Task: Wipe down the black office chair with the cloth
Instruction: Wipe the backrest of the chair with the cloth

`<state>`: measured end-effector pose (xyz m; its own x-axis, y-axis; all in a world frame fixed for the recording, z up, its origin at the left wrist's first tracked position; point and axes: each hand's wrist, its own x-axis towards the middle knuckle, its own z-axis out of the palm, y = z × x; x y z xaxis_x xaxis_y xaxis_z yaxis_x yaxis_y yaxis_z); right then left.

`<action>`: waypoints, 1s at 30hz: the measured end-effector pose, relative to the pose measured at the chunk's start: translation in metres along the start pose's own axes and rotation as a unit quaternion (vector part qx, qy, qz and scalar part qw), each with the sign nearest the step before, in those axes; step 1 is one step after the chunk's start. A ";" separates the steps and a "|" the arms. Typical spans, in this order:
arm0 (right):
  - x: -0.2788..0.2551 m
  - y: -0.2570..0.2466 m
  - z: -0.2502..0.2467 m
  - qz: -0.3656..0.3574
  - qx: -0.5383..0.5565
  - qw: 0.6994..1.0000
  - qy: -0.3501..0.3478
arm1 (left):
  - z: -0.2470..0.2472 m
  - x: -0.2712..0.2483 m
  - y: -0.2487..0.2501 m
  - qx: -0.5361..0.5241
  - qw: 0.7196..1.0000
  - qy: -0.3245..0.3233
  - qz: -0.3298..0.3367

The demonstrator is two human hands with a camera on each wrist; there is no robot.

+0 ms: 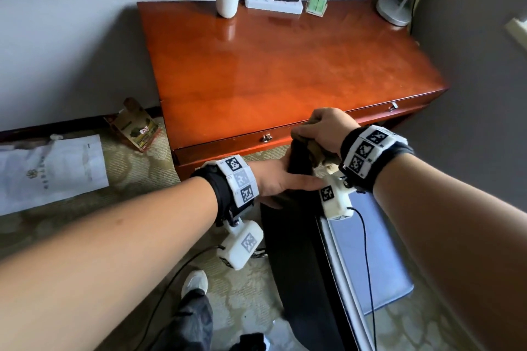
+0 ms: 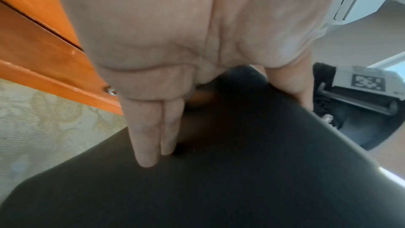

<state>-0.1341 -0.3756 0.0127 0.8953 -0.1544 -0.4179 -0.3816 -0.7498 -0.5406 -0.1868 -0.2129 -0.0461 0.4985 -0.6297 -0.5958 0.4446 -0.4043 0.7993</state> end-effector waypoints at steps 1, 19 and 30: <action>0.000 0.003 -0.001 -0.001 0.006 1.000 -0.012 | -0.001 -0.001 0.002 0.013 1.000 -0.003 0.006; 0.023 0.017 -0.014 0.017 0.097 0.991 -0.096 | -0.007 0.019 0.000 0.057 0.997 -0.018 0.050; 0.022 0.012 -0.024 -0.039 0.053 0.997 -0.049 | -0.008 0.029 -0.002 0.015 0.999 0.007 0.051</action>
<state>-0.1137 -0.4035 0.0145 0.8981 -0.0311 -0.4386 -0.3392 -0.6838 -0.6460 -0.1676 -0.2255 -0.0661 0.5506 -0.6587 -0.5127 0.3687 -0.3591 0.8574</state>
